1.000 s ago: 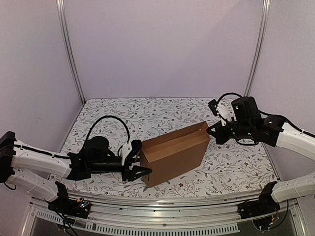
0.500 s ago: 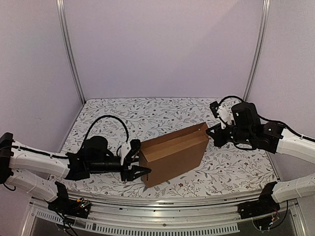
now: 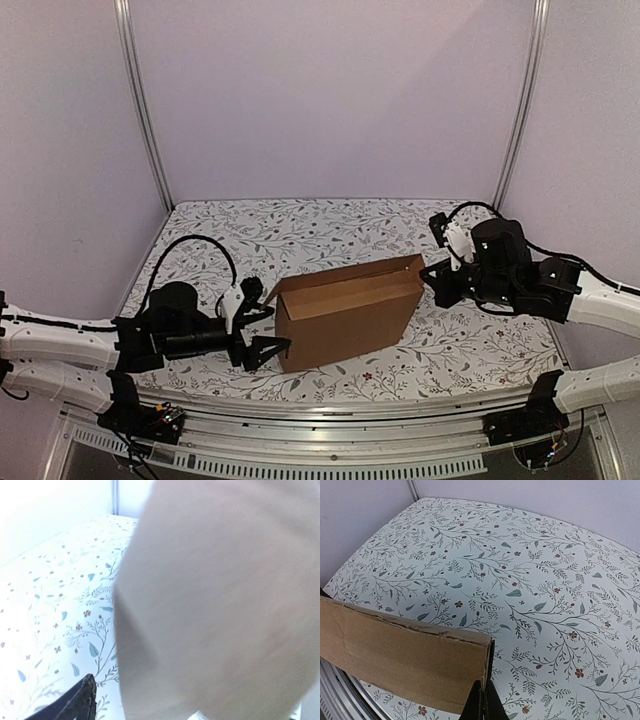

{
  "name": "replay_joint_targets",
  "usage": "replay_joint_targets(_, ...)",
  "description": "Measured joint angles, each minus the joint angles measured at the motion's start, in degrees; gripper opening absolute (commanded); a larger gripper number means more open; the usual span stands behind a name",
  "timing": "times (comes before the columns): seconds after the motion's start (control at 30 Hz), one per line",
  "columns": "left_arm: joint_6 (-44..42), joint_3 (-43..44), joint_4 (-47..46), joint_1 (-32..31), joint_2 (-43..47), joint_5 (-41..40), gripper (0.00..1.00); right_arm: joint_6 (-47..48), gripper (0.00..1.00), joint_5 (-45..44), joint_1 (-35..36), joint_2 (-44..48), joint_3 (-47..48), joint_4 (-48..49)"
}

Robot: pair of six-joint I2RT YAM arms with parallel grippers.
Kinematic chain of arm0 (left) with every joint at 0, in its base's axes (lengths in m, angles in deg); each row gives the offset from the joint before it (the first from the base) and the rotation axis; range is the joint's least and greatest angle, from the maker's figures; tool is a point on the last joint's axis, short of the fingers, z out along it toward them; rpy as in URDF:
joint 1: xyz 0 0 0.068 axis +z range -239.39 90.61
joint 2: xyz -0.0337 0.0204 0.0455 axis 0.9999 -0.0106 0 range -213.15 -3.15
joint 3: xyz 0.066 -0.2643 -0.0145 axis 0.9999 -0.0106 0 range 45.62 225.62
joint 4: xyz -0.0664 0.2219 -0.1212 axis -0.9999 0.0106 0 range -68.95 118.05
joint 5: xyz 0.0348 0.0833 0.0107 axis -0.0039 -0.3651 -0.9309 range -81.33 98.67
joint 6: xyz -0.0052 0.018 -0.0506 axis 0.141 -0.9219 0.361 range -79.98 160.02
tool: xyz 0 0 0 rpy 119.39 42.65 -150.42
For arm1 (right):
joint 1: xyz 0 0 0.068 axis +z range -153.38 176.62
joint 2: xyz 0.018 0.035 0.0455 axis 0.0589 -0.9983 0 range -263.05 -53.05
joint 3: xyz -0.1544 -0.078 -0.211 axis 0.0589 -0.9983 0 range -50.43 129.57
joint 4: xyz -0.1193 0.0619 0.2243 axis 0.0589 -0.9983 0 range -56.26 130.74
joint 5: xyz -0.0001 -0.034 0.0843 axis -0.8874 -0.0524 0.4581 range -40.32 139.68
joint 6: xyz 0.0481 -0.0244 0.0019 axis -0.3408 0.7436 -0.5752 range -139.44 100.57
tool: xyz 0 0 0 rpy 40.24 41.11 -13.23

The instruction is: Fold the paper box

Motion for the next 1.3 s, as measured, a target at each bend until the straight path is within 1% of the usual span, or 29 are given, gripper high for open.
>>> replay_joint_targets(0.03,0.55,-0.63,0.35,0.00,0.72,-1.11,0.99,-0.31,0.00,-0.70,0.28,0.24,-0.15,-0.15)
replay_joint_targets(0.27,2.36,-2.19,2.95,0.11,3.26,-5.53,1.00,-1.92,0.00,-6.64,3.69,1.31,-0.83,-0.79)
replay_joint_targets(0.4,4.28,-2.12,6.19,0.11,5.95,-8.20,0.99,-2.82,0.00,-10.51,6.12,1.33,-0.83,-1.09)
replay_joint_targets(0.5,6.34,-1.20,10.88,0.11,9.35,-10.10,0.99,-3.50,0.00,-13.81,7.76,1.25,-0.81,-1.44)
replay_joint_targets(0.6,8.79,2.10,18.62,0.11,13.49,-12.17,0.99,-4.26,0.00,-17.11,9.11,0.57,-0.31,-2.10)
replay_joint_targets(0.7,10.58,5.42,24.37,0.11,17.68,-12.76,0.99,-4.98,0.00,-20.33,10.69,-1.05,0.94,-2.89)
replay_joint_targets(0.83,12.85,5.90,28.72,0.11,23.21,-12.68,0.99,-5.73,0.00,-23.85,12.66,-3.26,2.29,-3.48)
replay_joint_targets(0.93,14.34,5.99,30.93,0.11,25.40,-12.44,1.00,-6.21,0.00,-25.44,13.29,-4.17,2.71,-3.56)
replay_joint_targets(1.07,16.39,7.45,32.30,0.11,24.96,-10.93,0.99,-6.78,0.00,-26.49,13.60,-4.96,3.10,-3.63)
replay_joint_targets(1.17,17.68,10.64,32.74,0.11,21.53,-9.27,0.98,-7.23,0.00,-27.12,13.66,-5.49,3.19,-3.54)
replay_joint_targets(1.23,18.36,12.68,32.72,0.11,19.23,-8.35,0.94,-7.43,0.00,-27.28,13.73,-5.57,3.23,-3.56)
replay_joint_targets(1.3,18.93,14.38,33.29,0.11,16.81,-7.89,0.87,-7.56,0.00,-27.28,13.75,-5.57,3.28,-3.61)
